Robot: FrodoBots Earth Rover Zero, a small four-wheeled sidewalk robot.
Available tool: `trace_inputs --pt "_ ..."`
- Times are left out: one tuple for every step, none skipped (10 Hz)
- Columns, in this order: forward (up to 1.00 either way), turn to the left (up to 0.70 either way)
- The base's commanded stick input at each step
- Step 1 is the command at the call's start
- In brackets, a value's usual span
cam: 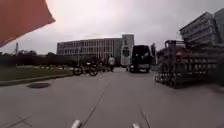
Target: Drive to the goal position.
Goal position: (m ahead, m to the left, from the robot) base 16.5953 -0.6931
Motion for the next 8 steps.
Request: trace_inputs --pt "0.7 -0.14" --pt "0.7 -0.23" --pt "0.7 -0.27" --pt "0.7 -0.28" --pt "0.7 -0.19" --pt "0.7 -0.03" --pt "0.7 0.0" --pt "0.7 0.0"
